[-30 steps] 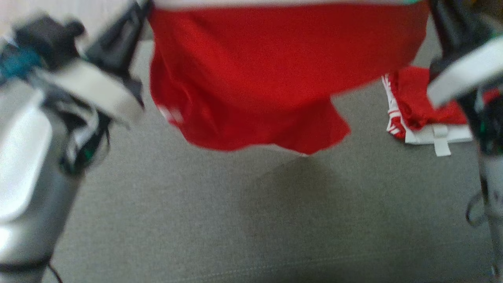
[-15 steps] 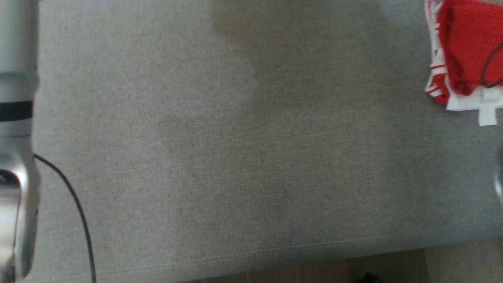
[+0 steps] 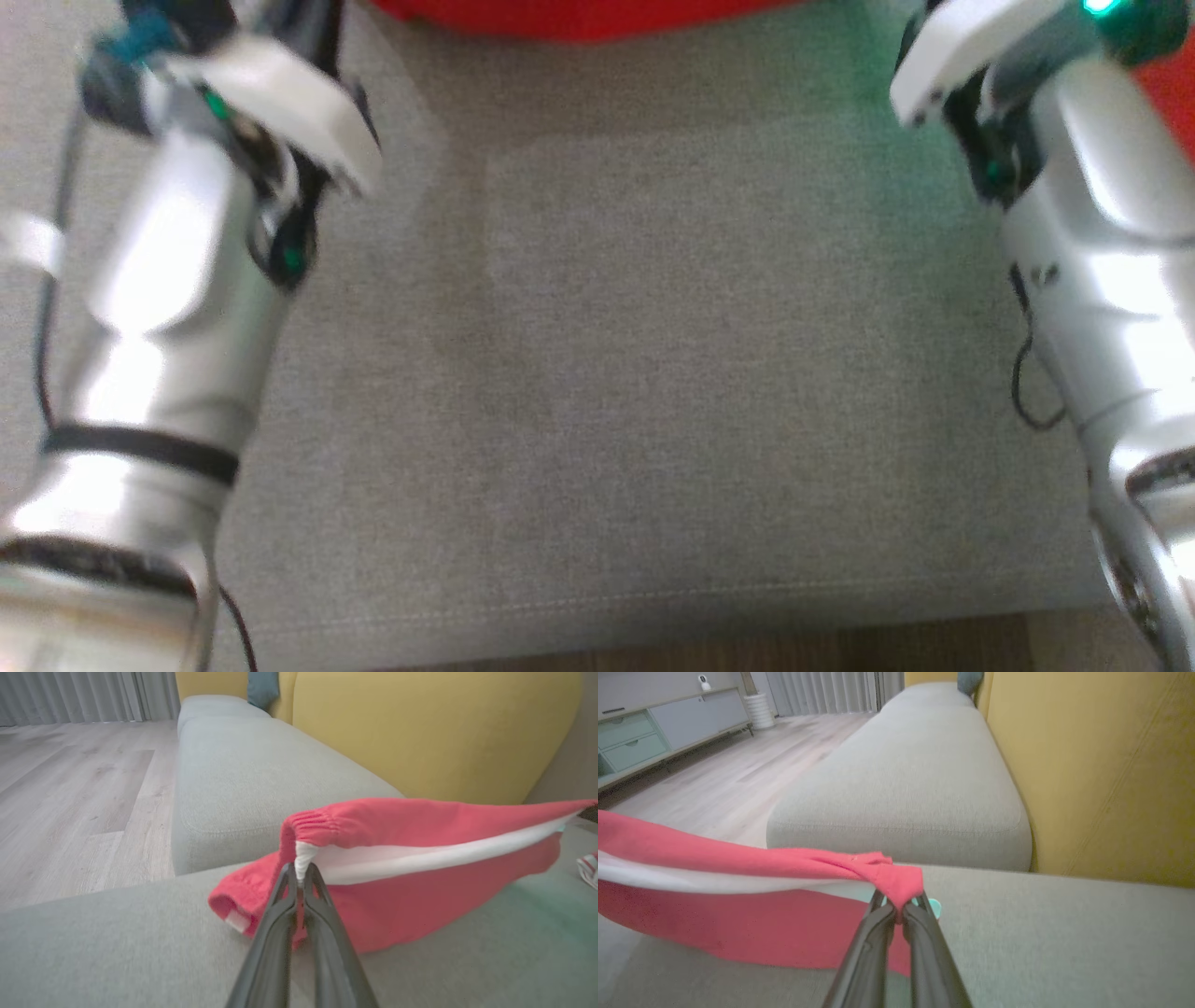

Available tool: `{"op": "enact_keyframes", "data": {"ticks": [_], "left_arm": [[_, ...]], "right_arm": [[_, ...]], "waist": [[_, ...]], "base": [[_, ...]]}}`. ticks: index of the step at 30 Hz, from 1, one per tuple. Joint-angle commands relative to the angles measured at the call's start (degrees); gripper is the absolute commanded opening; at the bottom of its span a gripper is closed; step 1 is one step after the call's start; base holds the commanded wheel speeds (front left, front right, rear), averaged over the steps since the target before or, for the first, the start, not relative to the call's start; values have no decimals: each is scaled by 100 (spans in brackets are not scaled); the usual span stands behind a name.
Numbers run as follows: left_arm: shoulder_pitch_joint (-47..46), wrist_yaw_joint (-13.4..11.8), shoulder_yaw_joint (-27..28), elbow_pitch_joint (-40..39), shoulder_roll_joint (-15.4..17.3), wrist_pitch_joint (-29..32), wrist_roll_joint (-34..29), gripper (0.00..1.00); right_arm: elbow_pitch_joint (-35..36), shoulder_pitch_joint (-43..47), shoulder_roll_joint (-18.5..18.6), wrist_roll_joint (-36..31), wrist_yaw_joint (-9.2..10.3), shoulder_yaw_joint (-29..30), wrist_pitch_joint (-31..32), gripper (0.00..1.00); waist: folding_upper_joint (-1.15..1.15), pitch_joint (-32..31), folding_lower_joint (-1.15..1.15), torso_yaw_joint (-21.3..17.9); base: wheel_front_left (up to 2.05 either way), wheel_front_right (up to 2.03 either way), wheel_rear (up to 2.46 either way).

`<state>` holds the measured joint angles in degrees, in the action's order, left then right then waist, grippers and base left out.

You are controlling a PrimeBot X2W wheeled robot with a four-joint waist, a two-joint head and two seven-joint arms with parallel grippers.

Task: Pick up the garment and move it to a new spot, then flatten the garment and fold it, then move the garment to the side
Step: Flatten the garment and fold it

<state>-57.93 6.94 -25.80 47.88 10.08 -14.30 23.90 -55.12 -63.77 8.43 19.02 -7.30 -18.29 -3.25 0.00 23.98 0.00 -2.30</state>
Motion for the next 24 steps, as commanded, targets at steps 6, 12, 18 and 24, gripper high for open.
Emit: {"op": "enact_keyframes", "data": {"ticks": [6, 12, 18, 24], "left_arm": [[935, 35, -110, -602, 161, -68, -312, 0], [2130, 44, -320, -1064, 256, -69, -571, 0], [2914, 45, -407, -1427, 311, -69, -659, 0], [3509, 45, -497, -1761, 284, -49, -510, 0]], "right_arm": [[105, 626, 291, 605, -19, -627, 261, 0], [662, 1464, 907, 1318, -19, -1496, 765, 0], [1402, 2140, 1599, 1968, -19, -1927, 1317, 0], [1925, 2776, 2132, 2324, -19, -2028, 1959, 0]], "waist": [[0, -616, 0, 150], [0, -1113, 0, 99], [0, -1499, 0, -16], [0, -1844, 0, -104]], "base": [[0, 0, 0], [0, 0, 0], [0, 0, 0], [0, 0, 0]]}}
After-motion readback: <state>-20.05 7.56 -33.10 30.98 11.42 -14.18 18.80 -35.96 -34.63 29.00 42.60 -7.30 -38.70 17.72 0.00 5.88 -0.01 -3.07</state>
